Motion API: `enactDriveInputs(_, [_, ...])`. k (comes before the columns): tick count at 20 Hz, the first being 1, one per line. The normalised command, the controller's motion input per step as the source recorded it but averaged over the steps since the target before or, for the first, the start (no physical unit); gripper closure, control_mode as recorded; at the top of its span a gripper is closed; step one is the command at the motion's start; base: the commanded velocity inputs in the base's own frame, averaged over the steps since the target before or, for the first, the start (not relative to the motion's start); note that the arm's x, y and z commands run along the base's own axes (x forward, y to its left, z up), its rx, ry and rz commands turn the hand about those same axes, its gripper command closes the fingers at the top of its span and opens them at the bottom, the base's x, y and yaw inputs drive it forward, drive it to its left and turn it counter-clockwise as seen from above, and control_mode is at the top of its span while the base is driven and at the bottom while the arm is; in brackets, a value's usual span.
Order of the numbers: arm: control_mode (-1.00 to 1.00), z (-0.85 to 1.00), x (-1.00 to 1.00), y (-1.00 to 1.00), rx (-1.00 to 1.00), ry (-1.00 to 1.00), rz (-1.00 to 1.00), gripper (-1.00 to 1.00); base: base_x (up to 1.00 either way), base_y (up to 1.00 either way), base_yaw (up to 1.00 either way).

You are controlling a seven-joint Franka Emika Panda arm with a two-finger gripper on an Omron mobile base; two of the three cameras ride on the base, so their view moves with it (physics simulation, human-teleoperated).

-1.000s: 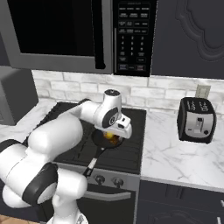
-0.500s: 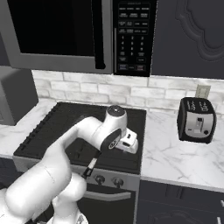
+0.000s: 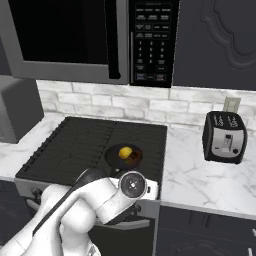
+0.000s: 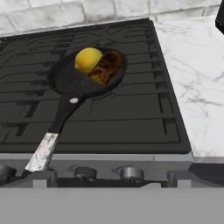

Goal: Put the sweet potato and lemon in the pan. Then turn on the front right burner and set the heat to medium.

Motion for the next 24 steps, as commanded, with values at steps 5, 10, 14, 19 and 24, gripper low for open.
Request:
enactDriveInputs(5, [-1.0,-0.37,-0.42,0.0,0.0,-0.44,0.23,-1.0,0.0,0.0,0.0])
enactDriveInputs(10, [-1.0,-0.59,-0.31,0.0,0.0,-0.49,0.19,-1.0,0.0,0.0,0.0])
enactDriveInputs(14, [-1.0,-0.48,-0.08,-0.01,0.0,-0.5,0.16,-1.0,0.0,0.0,0.0])
enactDriveInputs(19, [-1.0,-0.23,0.09,-0.03,0.0,-0.33,0.09,-1.0,0.0,0.0,0.0])
enactDriveInputs(24, [-1.0,0.0,0.07,-0.19,0.04,-0.03,0.0,-1.0,0.0,0.0,0.0])
